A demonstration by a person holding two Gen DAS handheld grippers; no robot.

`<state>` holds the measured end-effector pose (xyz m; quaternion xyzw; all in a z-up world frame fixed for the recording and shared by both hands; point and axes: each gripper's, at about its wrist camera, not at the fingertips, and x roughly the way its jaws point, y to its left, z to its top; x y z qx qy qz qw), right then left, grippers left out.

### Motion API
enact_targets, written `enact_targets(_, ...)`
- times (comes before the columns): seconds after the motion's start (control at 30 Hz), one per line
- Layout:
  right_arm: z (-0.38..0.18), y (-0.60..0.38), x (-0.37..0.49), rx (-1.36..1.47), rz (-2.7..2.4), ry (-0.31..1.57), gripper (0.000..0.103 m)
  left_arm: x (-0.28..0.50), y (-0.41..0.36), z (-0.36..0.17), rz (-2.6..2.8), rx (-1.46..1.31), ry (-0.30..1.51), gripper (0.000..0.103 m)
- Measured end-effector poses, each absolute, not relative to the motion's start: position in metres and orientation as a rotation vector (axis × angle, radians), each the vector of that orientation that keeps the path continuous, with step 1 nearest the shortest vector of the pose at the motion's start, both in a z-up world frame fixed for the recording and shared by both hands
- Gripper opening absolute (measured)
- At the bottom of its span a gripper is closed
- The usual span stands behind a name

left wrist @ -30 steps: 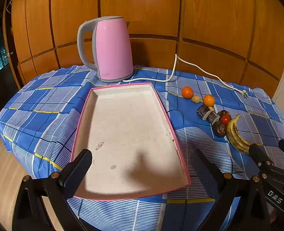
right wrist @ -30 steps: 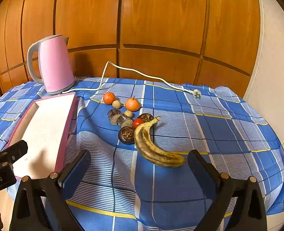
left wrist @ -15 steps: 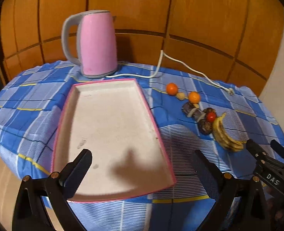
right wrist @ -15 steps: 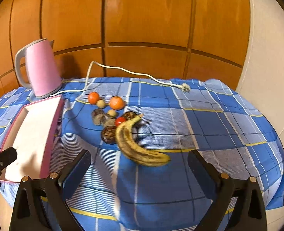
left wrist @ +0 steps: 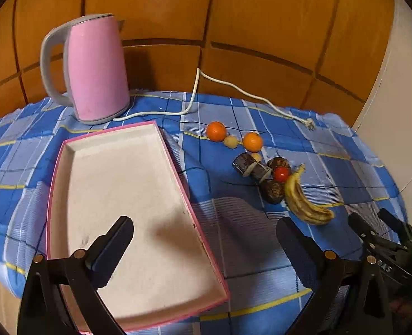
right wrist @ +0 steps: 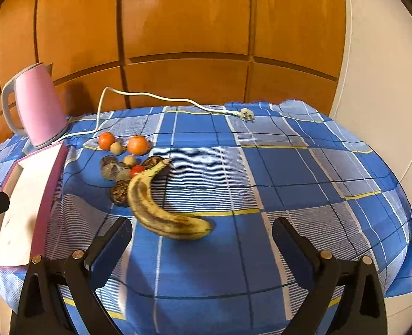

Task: Organize fruits
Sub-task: 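Reach the left tool to the banana and close on it, then carry the banana into the pink-rimmed tray with left tool while right tool grasps the red tomato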

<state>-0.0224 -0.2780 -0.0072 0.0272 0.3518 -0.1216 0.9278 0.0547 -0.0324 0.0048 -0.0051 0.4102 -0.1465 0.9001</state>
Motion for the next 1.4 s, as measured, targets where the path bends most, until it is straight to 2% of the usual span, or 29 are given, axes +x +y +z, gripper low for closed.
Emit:
enact_targets(0.13,-0.010,-0.288,-0.022,0.068,-0.251,0.730,0.102,0.068,-0.046,0.003,-0.315,-0.031,0.895,0.100)
enact_targets(0.33,-0.012,-0.310,-0.027,0.088,-0.290,0.739,0.102,0.079,-0.093,-0.008,-0.445,-0.038,0.995,0.073)
enact_targets(0.4,-0.012,-0.319,-0.032,0.093,-0.312,0.739,0.102,0.081,-0.115,-0.014,-0.497,-0.025,1.034,0.060)
enact_targets(0.6,-0.013,-0.341,-0.040,0.125,-0.353,0.740,0.102,0.096,-0.171,-0.045,-0.526,-0.127,1.211,0.060)
enact_targets(0.8,-0.021,-0.358,-0.047,0.166,-0.368,0.753,0.102,0.111,-0.193,-0.057,-0.416,-0.218,1.247,0.064)
enact_targets(0.97,-0.025,-0.367,-0.050,0.201,-0.373,0.759,0.102,0.117,-0.203,-0.074,-0.335,-0.223,1.276,0.062)
enact_targets(1.03,-0.026,-0.369,-0.050,0.208,-0.372,0.758,0.102,0.115,-0.205,-0.073,-0.324,-0.199,1.250,0.047)
enact_targets(1.07,-0.027,-0.370,-0.050,0.211,-0.373,0.760,0.102,0.115,-0.207,-0.074,-0.340,-0.204,1.247,0.044)
enact_targets(1.23,-0.030,-0.372,-0.050,0.220,-0.375,0.768,0.102,0.108,-0.196,-0.071,-0.427,-0.217,1.216,0.040)
enact_targets(1.4,-0.027,-0.371,-0.050,0.208,-0.372,0.765,0.102,0.080,-0.183,-0.049,-0.545,-0.079,1.125,0.033)
